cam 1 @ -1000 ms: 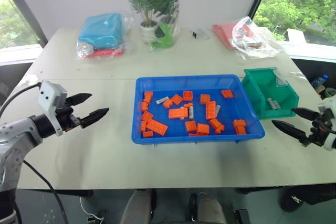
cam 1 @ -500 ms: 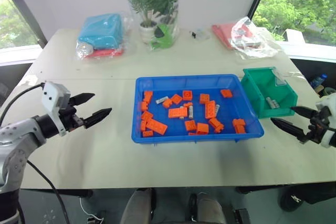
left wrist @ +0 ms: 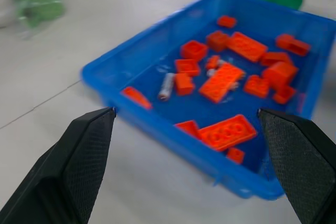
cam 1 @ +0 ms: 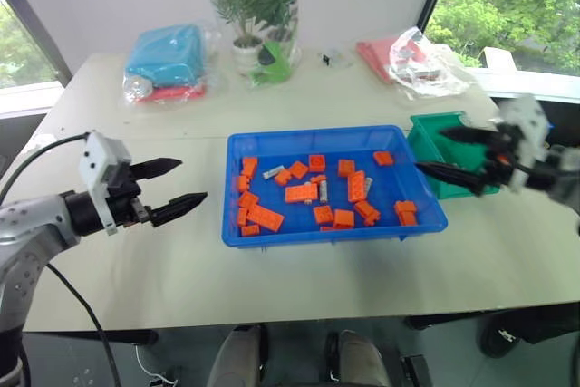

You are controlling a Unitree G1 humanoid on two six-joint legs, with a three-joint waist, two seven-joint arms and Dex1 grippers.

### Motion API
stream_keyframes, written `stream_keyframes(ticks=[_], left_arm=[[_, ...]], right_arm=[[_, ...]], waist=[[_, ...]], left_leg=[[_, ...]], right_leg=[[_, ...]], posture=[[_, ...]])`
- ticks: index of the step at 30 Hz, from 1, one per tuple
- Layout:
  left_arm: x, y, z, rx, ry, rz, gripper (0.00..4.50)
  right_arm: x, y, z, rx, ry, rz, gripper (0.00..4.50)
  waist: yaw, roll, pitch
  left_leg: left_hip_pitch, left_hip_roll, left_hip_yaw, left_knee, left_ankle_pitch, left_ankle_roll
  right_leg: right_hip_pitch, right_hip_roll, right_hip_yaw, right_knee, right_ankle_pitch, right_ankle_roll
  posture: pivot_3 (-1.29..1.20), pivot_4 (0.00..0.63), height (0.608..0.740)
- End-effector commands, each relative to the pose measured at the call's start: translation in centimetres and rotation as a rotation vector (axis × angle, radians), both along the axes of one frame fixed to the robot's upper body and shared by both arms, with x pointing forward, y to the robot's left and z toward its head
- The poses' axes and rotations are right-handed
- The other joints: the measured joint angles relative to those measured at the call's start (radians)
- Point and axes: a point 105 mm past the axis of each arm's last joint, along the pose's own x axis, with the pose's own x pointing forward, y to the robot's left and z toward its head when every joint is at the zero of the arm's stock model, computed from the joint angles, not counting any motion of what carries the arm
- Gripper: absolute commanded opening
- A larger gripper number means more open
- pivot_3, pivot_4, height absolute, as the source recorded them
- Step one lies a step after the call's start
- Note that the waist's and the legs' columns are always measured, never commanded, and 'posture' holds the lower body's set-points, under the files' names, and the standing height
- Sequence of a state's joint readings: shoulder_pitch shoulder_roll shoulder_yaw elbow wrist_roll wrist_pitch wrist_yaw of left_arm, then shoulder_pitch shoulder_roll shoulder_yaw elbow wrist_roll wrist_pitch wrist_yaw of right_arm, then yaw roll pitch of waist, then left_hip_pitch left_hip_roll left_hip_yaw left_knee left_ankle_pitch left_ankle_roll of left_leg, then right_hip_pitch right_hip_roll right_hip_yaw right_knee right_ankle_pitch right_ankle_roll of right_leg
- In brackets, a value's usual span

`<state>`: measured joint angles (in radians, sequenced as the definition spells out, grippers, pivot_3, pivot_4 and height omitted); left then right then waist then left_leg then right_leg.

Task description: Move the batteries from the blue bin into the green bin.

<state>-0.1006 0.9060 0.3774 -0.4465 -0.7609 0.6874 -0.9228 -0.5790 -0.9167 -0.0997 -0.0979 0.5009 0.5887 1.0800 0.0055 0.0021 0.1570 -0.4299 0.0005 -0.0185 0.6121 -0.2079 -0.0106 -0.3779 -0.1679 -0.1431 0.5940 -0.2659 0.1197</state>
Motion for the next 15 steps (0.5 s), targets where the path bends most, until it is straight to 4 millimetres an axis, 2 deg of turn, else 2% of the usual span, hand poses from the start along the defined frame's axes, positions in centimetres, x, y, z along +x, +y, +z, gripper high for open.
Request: stream_keyframes(ticks=[1,4,7,11,15], left_arm=[[-0.9,-0.8,1.0,0.032,-0.014,-0.084,4.5],[-1.0,-0.9,1.4,0.042,-0.021,-0.098,4.5],[-1.2,-1.0,1.6,0.047,-0.032,-0.094,4.5],[-1.8,-1.1,1.4,0.055,-0.033,-0.085,4.5],[-2.3,-1.1,1.3,0.055,-0.04,-0.06,4.5]], right_arm=[[1.7,5.2,-0.1,-0.071,-0.006,0.174,4.46],[3.8,10.2,-0.9,-0.108,0.026,0.253,4.46],[5.7,14.5,-3.8,-0.22,0.061,0.299,4.46],[6.9,17.7,-6.1,-0.308,0.065,0.335,4.46],[7.9,19.4,-7.8,-0.364,0.073,0.321,4.46]], waist=[[-0.006,-0.002,-0.001],[-0.019,-0.006,-0.003],[-0.021,-0.012,-0.003],[-0.017,-0.013,-0.001],[-0.02,-0.016,0.0]], left_leg=[[-0.001,0.0,0.0,0.0,0.0,0.0],[-0.003,-0.001,0.001,0.0,0.0,0.0],[-0.004,-0.002,0.004,0.001,0.002,0.003],[-0.003,-0.003,0.008,0.0,0.002,0.002],[-0.003,-0.003,0.009,0.002,0.006,-0.005]], right_leg=[[-0.001,0.0,0.0,0.0,0.0,0.0],[-0.007,0.0,0.0,0.004,0.001,-0.001],[-0.013,0.0,0.002,0.017,0.007,-0.001],[-0.016,0.003,0.002,0.023,0.007,-0.001],[-0.016,0.003,0.004,0.022,0.008,-0.002]], posture=[[0.0,0.15,0.668],[0.0,0.15,0.668],[0.0,0.15,0.668],[0.0,0.15,0.668],[0.0,0.15,0.668]])
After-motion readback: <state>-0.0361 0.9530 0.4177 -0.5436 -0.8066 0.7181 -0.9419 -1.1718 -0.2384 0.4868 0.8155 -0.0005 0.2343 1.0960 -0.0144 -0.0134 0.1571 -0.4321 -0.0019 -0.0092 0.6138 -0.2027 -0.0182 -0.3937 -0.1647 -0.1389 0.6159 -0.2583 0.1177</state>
